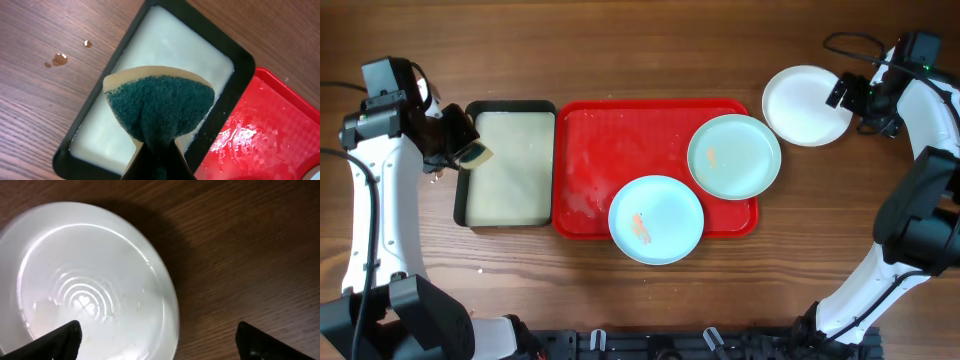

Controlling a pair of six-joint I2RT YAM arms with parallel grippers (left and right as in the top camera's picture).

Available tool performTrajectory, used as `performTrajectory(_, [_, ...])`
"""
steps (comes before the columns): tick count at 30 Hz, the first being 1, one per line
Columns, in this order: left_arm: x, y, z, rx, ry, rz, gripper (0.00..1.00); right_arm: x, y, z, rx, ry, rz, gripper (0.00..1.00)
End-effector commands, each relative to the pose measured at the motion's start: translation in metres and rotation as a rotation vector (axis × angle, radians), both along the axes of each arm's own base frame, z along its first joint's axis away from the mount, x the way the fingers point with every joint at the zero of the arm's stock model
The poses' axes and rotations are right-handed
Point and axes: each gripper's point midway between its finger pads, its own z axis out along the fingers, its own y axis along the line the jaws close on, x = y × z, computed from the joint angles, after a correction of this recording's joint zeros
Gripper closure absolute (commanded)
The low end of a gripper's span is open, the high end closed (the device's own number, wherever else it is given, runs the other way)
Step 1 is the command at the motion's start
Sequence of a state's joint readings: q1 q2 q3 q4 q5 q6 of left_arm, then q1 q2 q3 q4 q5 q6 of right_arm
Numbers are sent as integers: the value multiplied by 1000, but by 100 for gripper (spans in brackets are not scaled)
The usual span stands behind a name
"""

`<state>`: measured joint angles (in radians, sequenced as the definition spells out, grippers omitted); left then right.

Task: Clean dirty plates on tray and stack at the side
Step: 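Move the right gripper to the rim of the lower light-blue plate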

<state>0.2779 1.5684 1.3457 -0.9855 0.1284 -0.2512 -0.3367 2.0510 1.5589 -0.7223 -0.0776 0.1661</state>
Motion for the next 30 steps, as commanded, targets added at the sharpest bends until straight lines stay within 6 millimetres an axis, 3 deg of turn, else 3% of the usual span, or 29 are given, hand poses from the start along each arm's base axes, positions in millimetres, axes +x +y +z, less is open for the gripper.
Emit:
performTrajectory(1, [2,-14,6,0,-26,-49,96,4,5,13,14,-41,20,0])
performTrajectory(17, [4,-58,5,-5,-10,-170,96,4,5,13,14,-41,20,0])
performTrajectory(30, [3,-61,5,-6,-6,-179,94,13,1,17,5,-84,15,0])
